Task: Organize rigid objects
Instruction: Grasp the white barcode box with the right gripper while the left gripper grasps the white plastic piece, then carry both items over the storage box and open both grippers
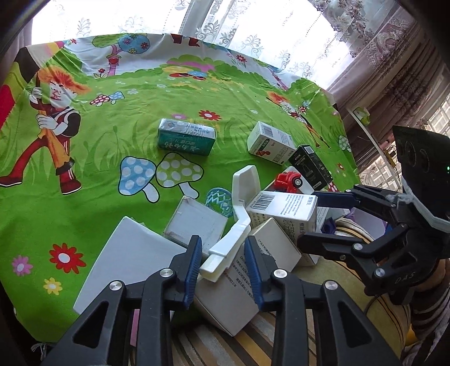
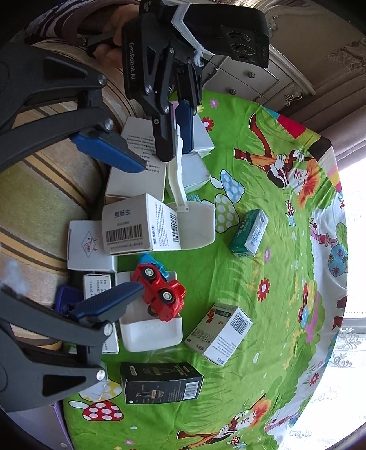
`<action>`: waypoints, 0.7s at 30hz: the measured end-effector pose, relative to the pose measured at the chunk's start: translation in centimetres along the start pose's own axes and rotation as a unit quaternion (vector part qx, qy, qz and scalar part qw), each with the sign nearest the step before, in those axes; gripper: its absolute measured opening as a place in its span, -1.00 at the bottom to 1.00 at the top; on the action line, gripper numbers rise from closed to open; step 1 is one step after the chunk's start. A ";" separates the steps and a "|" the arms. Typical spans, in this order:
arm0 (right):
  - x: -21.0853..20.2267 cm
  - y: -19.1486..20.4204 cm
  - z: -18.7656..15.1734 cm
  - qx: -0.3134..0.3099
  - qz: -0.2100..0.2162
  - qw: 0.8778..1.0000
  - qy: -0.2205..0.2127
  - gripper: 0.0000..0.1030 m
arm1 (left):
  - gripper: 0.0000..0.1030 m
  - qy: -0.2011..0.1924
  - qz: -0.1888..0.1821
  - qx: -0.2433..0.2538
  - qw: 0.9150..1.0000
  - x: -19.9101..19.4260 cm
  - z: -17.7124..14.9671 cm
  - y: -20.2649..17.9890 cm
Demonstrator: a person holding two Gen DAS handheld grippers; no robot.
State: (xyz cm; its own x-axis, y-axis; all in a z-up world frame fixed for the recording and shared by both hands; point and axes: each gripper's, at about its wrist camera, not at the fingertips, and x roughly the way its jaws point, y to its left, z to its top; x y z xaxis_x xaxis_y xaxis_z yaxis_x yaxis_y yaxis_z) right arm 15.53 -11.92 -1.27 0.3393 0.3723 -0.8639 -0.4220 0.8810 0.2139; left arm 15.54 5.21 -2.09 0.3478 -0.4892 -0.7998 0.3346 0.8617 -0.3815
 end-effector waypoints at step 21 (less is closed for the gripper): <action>-1.3 -0.6 -0.1 0.005 -0.013 0.999 -0.052 -0.15 | -0.72 -0.029 -0.080 -0.089 0.992 0.0 1.0 0.5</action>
State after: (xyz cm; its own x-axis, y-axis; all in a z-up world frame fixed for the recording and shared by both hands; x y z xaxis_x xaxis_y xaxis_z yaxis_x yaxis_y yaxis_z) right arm 15.24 -12.98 -0.30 0.4361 0.3774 -0.8169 -0.4037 0.8934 0.1972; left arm 16.55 5.55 -1.81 0.3536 -0.6240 -0.6968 0.2308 0.7801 -0.5815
